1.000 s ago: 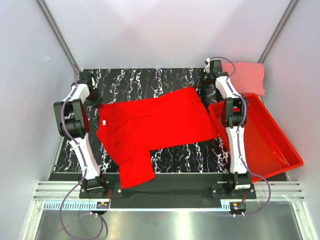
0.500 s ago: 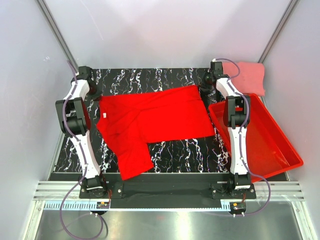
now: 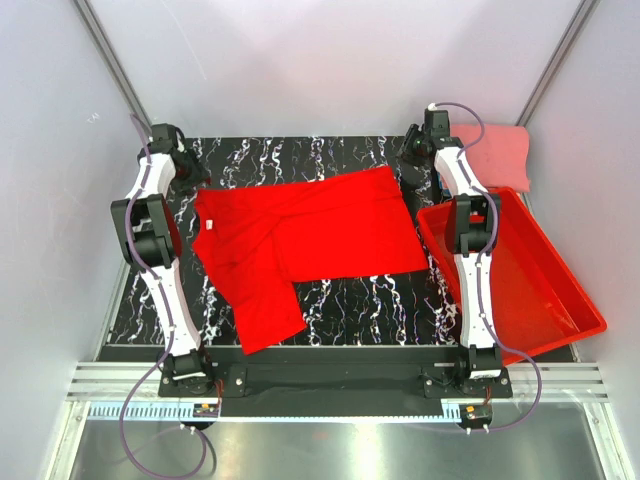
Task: Fold and stack the t-shirts
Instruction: Fold the tshirt
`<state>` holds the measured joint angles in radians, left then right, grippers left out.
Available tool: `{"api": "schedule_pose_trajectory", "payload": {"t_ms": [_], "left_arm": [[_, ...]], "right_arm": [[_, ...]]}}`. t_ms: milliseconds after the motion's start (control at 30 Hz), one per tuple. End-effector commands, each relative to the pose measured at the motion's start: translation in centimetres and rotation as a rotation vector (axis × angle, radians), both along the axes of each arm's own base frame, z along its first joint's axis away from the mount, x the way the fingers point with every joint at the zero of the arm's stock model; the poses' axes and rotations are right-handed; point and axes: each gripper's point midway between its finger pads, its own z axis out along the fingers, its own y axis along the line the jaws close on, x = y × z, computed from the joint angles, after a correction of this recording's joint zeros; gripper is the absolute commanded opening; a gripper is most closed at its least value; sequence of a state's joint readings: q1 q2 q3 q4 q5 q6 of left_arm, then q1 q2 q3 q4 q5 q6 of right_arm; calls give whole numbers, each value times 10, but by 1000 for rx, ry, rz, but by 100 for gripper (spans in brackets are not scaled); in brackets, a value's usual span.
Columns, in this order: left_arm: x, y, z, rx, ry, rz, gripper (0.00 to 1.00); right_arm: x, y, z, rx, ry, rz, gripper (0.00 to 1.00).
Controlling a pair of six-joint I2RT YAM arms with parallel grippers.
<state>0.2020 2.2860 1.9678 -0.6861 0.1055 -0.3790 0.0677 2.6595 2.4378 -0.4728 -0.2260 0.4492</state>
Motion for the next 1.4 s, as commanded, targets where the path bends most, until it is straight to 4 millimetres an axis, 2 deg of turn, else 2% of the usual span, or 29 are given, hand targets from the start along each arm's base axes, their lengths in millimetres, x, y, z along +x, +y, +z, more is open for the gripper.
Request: {"api": "schedule_pose_trajectory", "payload": {"t_ms": [0,33,100,167,200,267,300,333,500,567,667,800,967,1100,1167,1267,1367], "left_arm": [[-7,0,56,65,-63,-19,63],[-12,-5,57,83,-49,-22,63],[-32,-6,57,132,2,-6,63],[-45,-16,58,147,17,-14,63],[-59,-23,57,133,28,-16,63],[-66,-40,63,107,-7,-49,63],[-78,-53,62,83,-6,-81,63],[-82,-66,62,80,-6,-112,63],[-116,-102,37,-61,45,-185,63],[-118,-102,27,-62,50,-189,64],[-104,-97,20,-60,53,-198,64],[-78,-111,28,-137,-26,-244,64],[-53,-118,30,-178,-73,-254,64],[-45,-114,13,-193,-62,-242,64],[-43,-111,-3,-219,-35,-219,64],[-42,-103,-20,-224,-14,-186,65],[-41,-101,-22,-215,-14,-185,64]], "right_arm": [[-20,-22,54,-63,11,-72,41],[-27,-25,50,-70,41,-92,41],[-44,-30,57,-67,100,-134,41],[-62,-32,48,-70,182,-163,38],[-67,-30,53,-55,199,-191,38],[-80,-31,47,-68,248,-225,37],[-83,-29,51,-56,257,-253,38],[-87,-26,46,-60,273,-265,38],[-101,-18,37,-60,350,-354,39],[-100,-11,37,-53,351,-360,39],[-99,-2,29,-25,366,-378,39],[-100,-4,16,-25,394,-438,39],[-106,-8,2,-31,435,-489,40],[-111,-16,2,-59,447,-535,40],[-114,-17,2,-60,458,-541,39],[-115,-13,-7,-59,468,-552,40],[-115,-11,-12,-56,479,-559,39]]}}
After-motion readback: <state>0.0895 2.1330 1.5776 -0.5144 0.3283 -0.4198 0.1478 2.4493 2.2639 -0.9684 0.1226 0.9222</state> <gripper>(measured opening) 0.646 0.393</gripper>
